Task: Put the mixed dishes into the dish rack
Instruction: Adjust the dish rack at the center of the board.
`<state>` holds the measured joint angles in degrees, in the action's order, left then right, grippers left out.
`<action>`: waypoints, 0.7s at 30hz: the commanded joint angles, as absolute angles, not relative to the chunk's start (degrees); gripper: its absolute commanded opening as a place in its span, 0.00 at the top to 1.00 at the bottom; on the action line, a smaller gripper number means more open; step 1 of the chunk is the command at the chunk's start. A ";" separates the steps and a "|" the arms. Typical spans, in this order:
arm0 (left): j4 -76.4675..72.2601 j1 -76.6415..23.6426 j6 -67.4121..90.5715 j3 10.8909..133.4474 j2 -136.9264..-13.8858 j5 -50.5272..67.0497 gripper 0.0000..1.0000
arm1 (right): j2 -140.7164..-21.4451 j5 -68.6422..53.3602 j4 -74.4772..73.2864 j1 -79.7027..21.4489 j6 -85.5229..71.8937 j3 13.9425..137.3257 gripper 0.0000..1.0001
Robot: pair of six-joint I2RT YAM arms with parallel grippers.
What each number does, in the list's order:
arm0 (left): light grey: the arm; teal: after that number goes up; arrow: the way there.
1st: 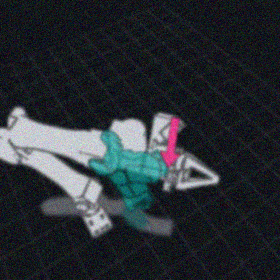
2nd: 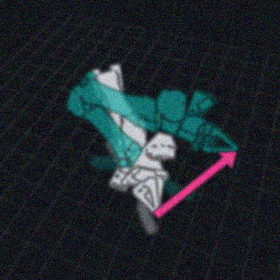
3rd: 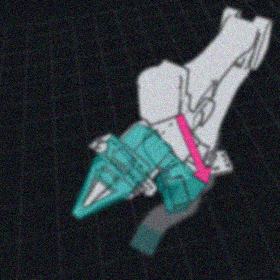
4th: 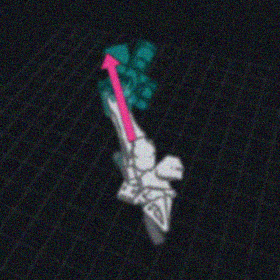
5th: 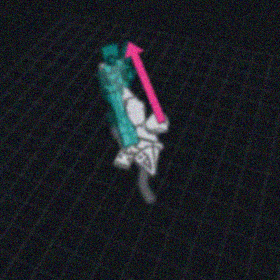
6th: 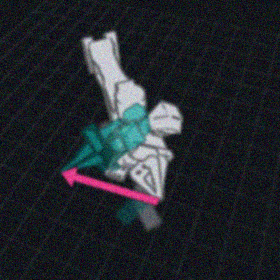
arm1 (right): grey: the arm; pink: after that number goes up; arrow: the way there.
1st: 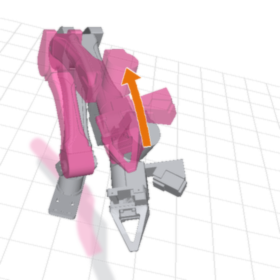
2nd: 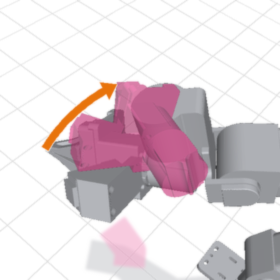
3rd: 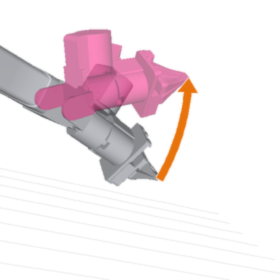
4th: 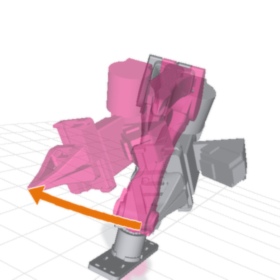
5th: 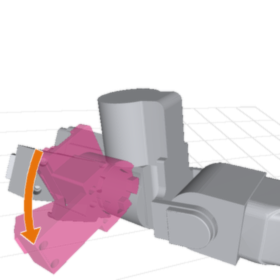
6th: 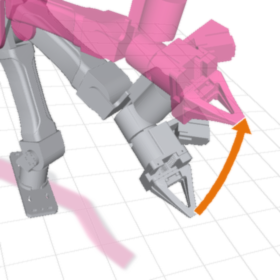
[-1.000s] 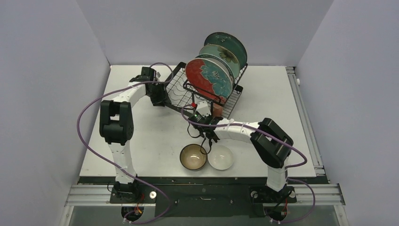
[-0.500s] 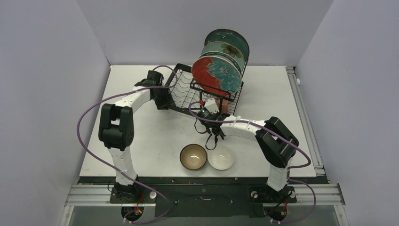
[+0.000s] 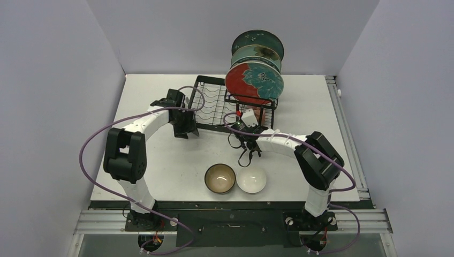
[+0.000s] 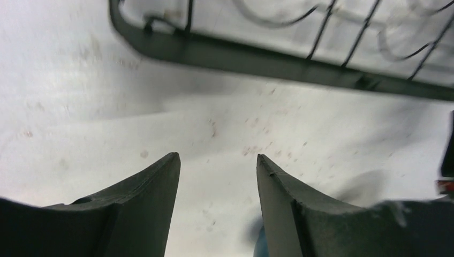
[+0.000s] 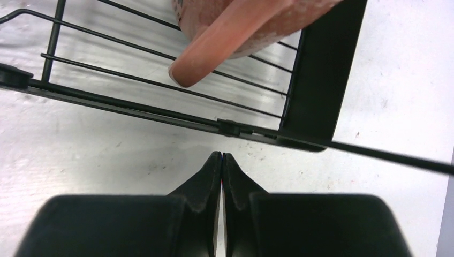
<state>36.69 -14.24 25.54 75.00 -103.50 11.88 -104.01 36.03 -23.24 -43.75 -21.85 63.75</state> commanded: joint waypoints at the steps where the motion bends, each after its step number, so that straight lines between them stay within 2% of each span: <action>1: 44.84 -14.24 21.51 72.98 -100.30 12.73 0.48 | -100.50 40.72 -18.93 -40.03 -24.83 65.19 1.00; 13: 44.34 -12.93 21.91 74.87 -91.83 10.12 0.43 | -96.22 39.10 -19.15 -40.50 -25.99 62.42 1.00; 21: 42.58 -10.98 21.29 87.60 -96.37 10.50 0.40 | -91.38 36.94 -19.64 -42.36 -27.35 60.13 1.00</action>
